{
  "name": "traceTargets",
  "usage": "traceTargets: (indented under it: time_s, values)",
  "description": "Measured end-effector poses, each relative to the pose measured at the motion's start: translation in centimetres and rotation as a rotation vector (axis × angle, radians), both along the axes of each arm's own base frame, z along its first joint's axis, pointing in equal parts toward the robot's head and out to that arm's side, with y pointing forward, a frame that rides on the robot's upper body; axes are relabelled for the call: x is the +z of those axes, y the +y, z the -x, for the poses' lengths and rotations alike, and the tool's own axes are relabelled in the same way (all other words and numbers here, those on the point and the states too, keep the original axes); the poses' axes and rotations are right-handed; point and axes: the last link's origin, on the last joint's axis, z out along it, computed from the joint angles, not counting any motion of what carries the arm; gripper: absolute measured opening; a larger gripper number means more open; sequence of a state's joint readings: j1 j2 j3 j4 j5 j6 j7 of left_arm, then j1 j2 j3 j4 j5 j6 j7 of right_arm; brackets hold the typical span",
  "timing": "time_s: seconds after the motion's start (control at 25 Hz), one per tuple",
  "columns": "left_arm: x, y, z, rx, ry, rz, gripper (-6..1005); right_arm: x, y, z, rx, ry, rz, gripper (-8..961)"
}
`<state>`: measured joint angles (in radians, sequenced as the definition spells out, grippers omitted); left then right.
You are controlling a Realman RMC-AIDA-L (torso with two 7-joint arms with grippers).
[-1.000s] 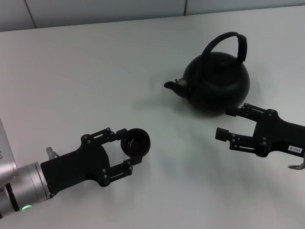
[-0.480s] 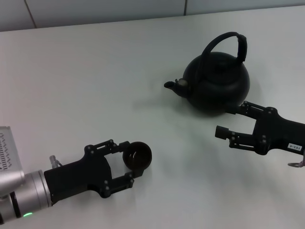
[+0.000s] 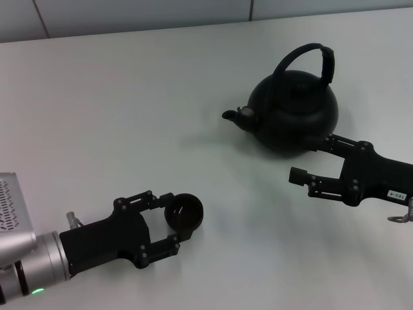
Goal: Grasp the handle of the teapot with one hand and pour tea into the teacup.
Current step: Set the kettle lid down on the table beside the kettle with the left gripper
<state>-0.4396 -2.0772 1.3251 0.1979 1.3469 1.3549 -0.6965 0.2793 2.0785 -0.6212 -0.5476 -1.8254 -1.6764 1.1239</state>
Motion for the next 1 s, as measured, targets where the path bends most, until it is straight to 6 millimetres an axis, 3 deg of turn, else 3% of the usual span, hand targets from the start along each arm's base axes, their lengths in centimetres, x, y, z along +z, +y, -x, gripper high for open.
traceTargets:
  time_s: [1.0]
  values:
    - [-0.29,0.42,0.60,0.006,0.062,-0.011,743,-0.06,0.72,0.31,0.006,-0.005,-0.006,823]
